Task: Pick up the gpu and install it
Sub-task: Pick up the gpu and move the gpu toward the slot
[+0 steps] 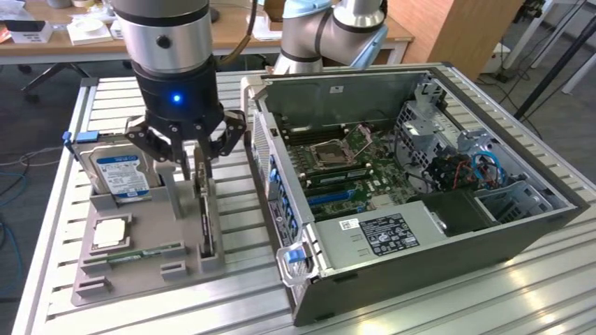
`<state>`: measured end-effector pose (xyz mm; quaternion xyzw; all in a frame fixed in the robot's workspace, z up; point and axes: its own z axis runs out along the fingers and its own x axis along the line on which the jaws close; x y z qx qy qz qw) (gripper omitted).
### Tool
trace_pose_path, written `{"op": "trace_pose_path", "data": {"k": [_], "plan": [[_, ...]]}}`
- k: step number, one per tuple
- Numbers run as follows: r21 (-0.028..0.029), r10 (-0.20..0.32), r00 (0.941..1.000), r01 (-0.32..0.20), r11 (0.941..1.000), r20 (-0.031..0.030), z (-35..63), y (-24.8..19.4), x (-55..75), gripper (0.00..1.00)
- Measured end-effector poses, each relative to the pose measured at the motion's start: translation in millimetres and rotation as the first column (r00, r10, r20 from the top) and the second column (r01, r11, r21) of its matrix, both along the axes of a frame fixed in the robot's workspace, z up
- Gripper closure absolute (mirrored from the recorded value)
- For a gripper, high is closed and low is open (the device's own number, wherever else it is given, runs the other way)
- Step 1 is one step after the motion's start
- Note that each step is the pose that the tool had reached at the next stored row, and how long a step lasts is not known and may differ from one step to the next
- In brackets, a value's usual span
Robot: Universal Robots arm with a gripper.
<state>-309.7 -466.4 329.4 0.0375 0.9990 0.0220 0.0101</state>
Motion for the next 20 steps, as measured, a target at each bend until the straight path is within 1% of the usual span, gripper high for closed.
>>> {"op": "trace_pose_path", "data": {"k": [10, 20], "plan": [[0.0, 0.0, 1.0, 0.0, 1.0, -0.0027, -18.2, 0.0, 0.0, 0.64], [0.0, 0.0, 1.0, 0.0, 1.0, -0.0039, -36.4, 0.0, 0.0, 0.64]]}}
